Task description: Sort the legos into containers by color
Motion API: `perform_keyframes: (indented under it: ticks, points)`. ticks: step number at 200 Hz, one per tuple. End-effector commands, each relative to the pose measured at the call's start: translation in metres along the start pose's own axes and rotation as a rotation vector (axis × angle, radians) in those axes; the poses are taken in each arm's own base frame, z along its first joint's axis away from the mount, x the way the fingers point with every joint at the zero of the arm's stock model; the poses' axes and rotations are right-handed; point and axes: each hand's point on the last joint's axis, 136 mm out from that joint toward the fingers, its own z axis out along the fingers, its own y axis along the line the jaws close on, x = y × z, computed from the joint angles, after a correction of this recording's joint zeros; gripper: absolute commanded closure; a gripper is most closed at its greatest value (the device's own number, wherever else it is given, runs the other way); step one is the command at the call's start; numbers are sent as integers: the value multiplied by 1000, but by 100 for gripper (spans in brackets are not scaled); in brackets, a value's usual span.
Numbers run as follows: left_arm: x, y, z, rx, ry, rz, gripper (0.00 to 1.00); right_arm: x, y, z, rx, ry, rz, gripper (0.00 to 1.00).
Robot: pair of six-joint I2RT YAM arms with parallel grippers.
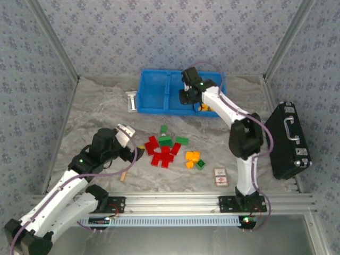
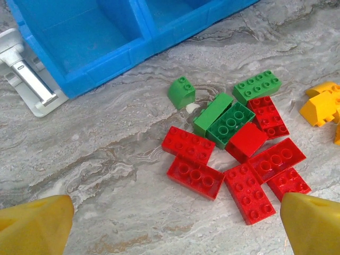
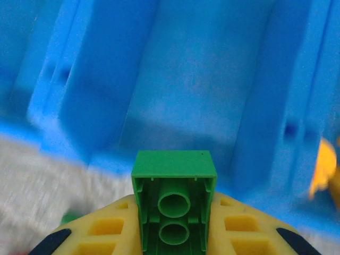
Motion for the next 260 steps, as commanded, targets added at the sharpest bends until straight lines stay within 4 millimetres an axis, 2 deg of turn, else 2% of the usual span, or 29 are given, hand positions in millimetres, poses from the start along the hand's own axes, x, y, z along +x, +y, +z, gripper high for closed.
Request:
perform_keyframes:
  ticks: [1, 15, 31, 44, 56, 72, 92, 103, 116, 128, 139, 142, 168, 187, 211, 243, 255, 260]
  points:
    - [-7, -2, -2, 14, -35, -6, 0, -26, -1, 25, -9, -12, -62, 68]
    - [-6, -1, -3, 8, -36, -6, 0, -29, 1, 44, -4, 6, -72, 62]
    - [-6, 0, -4, 2, -41, -5, 0, -30, 3, 57, -11, 15, -71, 52]
    - [-6, 0, -5, 0, -41, -5, 0, -35, 4, 61, -20, 5, -67, 49]
    - [-6, 0, -5, 1, -42, -5, 0, -37, 4, 60, -21, -2, -66, 40]
    - [-5, 1, -4, -3, -38, -4, 0, -45, 11, 43, -54, -29, -99, 34]
    - [2, 4, -1, -23, -7, -6, 0, -45, 33, -9, -95, -74, -223, 28]
    - [4, 6, 0, -30, 3, -2, 0, -26, 38, -36, -104, -51, -287, 25]
    - [3, 6, 0, -35, 0, 2, 0, 6, 30, -63, -96, -1, -301, 23]
    - [3, 6, 0, -35, -6, 5, 0, 46, 25, -84, -133, 36, -294, 21]
    - [3, 5, 0, -29, -6, 7, 0, 87, 20, -94, -163, 62, -269, 20]
    - [3, 5, 0, -28, -7, 6, 0, 93, 20, -102, -177, 46, -259, 20]
    - [3, 2, 3, -8, -4, 8, 0, 190, 1, -113, -153, 78, -205, 23]
    - [2, -1, 7, 12, 0, 9, 0, 240, -11, -119, -126, 116, -196, 23]
    - [4, -1, 13, 29, 38, -5, 0, 269, -17, -123, -128, 112, -152, 22]
    - [3, -2, 10, 34, 33, -6, 0, 286, -22, -117, -113, 117, -124, 21]
    - [0, -2, 7, 33, 11, -5, 0, 294, -19, -115, -118, 140, -126, 20]
    - [-1, -2, 5, 30, 0, -4, 0, 291, -14, -113, -134, 120, -121, 19]
